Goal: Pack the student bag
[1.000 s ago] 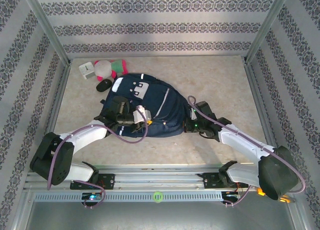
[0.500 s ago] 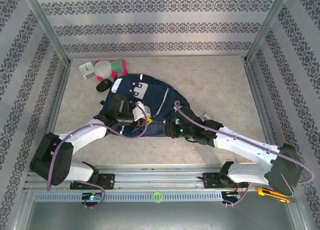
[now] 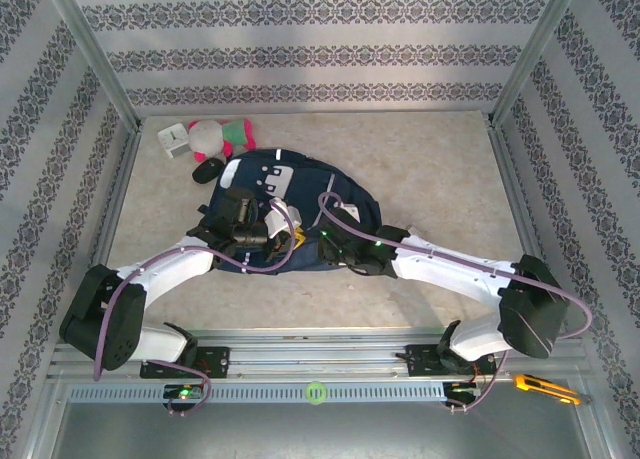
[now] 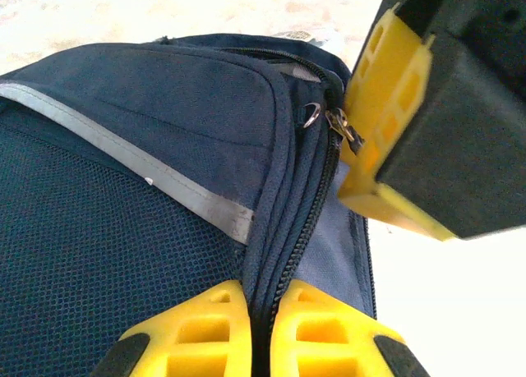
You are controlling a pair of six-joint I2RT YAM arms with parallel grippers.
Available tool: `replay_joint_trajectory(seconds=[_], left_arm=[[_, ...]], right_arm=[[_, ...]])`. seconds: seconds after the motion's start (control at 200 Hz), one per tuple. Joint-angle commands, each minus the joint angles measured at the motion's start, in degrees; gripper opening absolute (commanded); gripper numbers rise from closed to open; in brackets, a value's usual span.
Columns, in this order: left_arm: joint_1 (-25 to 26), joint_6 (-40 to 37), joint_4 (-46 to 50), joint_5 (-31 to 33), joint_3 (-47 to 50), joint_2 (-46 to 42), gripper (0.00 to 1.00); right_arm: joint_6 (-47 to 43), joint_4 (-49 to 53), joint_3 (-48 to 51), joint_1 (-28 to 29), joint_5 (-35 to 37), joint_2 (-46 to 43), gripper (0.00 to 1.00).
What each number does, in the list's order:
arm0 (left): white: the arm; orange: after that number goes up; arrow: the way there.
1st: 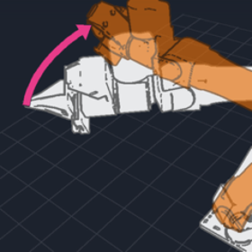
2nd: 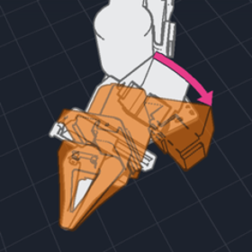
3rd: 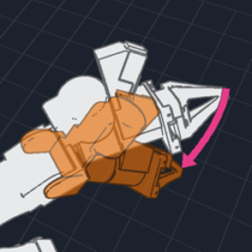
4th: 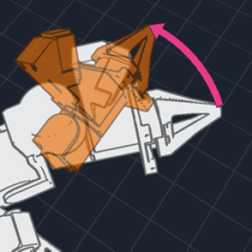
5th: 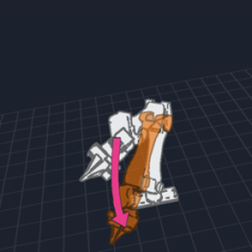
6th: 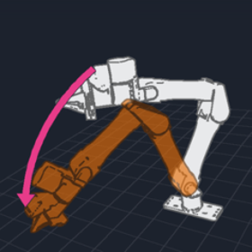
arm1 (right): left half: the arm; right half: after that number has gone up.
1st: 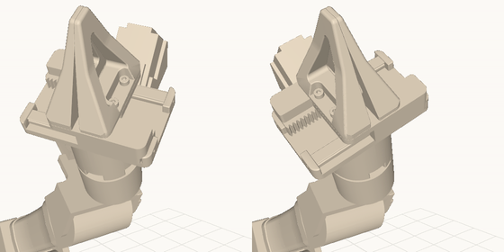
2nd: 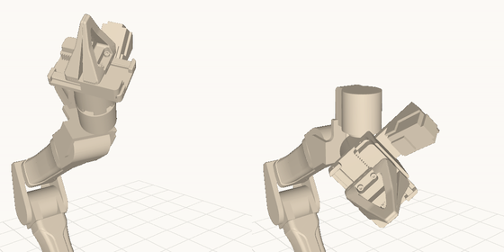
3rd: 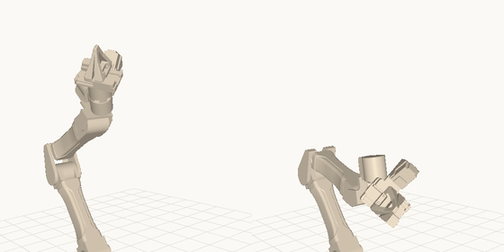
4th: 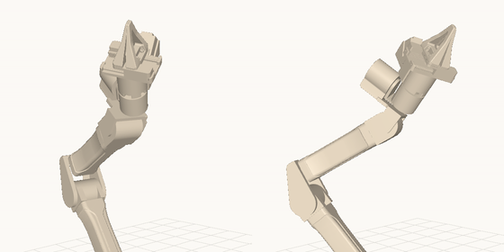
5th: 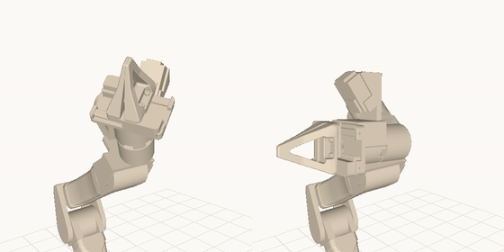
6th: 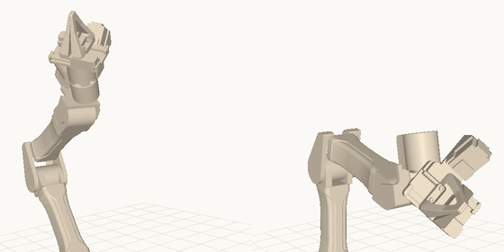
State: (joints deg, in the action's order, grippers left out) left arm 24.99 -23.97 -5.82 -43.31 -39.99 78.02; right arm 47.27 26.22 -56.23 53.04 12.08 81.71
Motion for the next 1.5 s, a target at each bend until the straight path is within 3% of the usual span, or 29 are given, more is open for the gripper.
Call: replay_joint_trajectory(seconds=[0.0,0.1,0.17,0.39,0.57,0.744,0.839,1.099,1.164,1.284,1.354,1.429,1.464,1.499], left_arm=[[-0.6,2.3,-1.2,-3.5,-1.9,-1.3,0.0],[-0.6,-0.5,0.9,-1.5,-1.5,-1.8,0.0],[-0.6,-3.7,3.0,0.2,-1.0,-2.0,0.02],[-0.7,-8.7,6.5,4.1,0.7,-3.2,0.09],[-0.7,-11.4,9.1,6.8,1.5,-5.1,0.23],[-0.6,-9.8,9.3,4.5,1.0,-6.8,0.61],[1.0,-4.7,4.8,3.5,0.7,-7.0,0.68],[9.8,-4.1,0.5,11.1,-4.6,-0.2,0.75],[10.5,-3.6,-2.5,12.7,-5.2,1.8,0.74],[10.7,-3.4,-2.4,14.2,-7.4,5.1,0.54],[10.6,-5.7,0.0,13.9,-7.9,5.6,0.36],[10.6,-7.7,0.9,14.1,-6.9,4.9,0.06],[10.4,-9.2,2.0,13.7,-6.4,4.3,0.0],[10.3,-10.7,3.8,13.1,-6.2,3.6,0.0]], right_arm=[[-1.1,2.7,-3.3,-0.3,8.1,1.1,0.19],[-3.4,4.8,-3.5,-1.2,7.9,-0.2,0.0],[-5.8,4.3,-1.9,-2.4,5.0,-2.4,0.0],[-12.8,0.4,5.0,-11.0,-15.8,-7.9,0.0],[-17.2,-1.3,7.5,-14.8,-26.2,-6.6,0.0],[-18.8,-5.0,8.5,-15.1,-31.6,-5.3,0.0],[-20.1,-6.2,8.9,-15.2,-32.8,-5.3,0.0],[-21.4,-6.6,9.4,-16.1,-36.0,-5.9,0.0],[-21.6,-6.6,9.6,-16.3,-36.5,-6.0,0.0],[-21.4,-6.8,10.1,-16.6,-37.0,-6.3,0.0],[-21.3,-6.8,10.5,-17.4,-37.3,-6.9,0.0],[-21.0,-6.8,11.5,-19.1,-37.4,-7.8,0.0],[-20.8,-6.8,12.0,-20.3,-37.6,-8.2,0.0],[-20.8,-6.8,12.6,-21.5,-38.0,-8.5,0.0]])
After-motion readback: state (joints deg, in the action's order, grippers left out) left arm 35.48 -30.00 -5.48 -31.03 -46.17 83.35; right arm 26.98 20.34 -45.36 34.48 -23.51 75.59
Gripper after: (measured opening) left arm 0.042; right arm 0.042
